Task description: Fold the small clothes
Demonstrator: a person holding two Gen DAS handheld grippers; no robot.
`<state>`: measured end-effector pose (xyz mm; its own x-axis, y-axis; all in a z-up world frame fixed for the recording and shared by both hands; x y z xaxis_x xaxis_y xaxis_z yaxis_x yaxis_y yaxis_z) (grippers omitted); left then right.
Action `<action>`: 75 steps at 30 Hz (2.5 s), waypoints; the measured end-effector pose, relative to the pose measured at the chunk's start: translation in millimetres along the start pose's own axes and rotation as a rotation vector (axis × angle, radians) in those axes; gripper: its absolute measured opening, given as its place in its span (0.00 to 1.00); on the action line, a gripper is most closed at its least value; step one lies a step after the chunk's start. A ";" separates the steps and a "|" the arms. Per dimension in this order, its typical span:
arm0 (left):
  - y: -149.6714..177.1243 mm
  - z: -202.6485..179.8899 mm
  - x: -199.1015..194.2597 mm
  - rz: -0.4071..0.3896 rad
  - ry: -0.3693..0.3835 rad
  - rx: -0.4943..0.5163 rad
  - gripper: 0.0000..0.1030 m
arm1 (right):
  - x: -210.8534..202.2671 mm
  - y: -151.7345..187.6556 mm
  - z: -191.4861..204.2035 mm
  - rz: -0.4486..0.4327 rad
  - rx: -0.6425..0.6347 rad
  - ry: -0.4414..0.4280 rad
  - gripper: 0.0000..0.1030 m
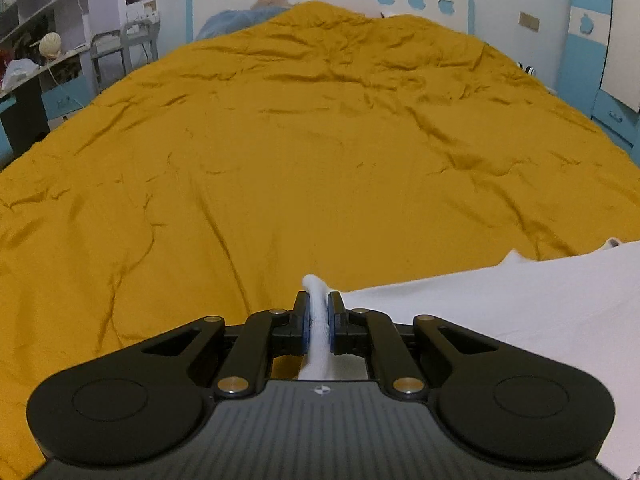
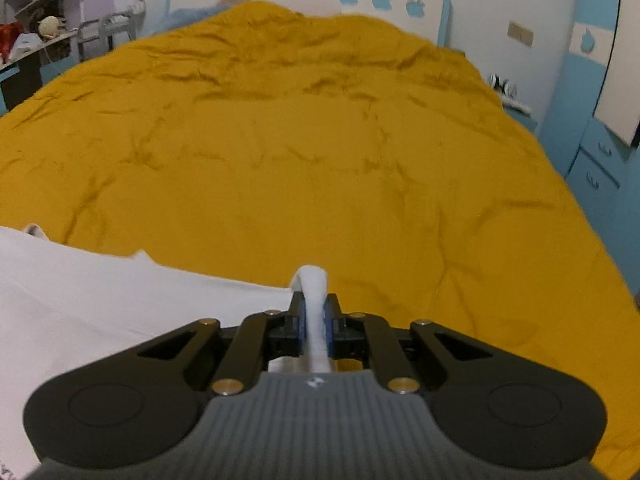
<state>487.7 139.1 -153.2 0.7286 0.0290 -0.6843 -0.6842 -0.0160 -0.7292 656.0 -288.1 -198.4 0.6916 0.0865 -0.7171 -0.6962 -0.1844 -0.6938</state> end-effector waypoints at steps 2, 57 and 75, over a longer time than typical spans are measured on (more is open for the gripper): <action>1.1 1.8 -1.7 -0.011 -0.002 -0.004 0.09 | 7.1 3.1 -1.8 -0.001 0.021 -0.001 0.03; 151.3 3.6 -161.9 0.083 -0.040 0.011 0.19 | -211.2 220.1 28.7 0.084 0.128 0.001 0.29; 97.6 -21.9 -184.1 -0.007 0.030 0.017 0.23 | -220.7 158.7 -16.4 0.047 0.341 -0.148 0.45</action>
<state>287.5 110.3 -98.5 0.7341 -0.0005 -0.6791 -0.6791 0.0008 -0.7341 396.1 -352.5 -149.1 0.6397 0.2305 -0.7332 -0.7676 0.1432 -0.6247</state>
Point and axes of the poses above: each gripper's, at about its wrist camera, not at the fingertips, and x roughly the way its jaws point, z to its left, y to its underside, the point moved 5 cm from there along x, roughly the way its jaws point, and after that the axes turned 1 degree about -x, right-handed, at the moved point
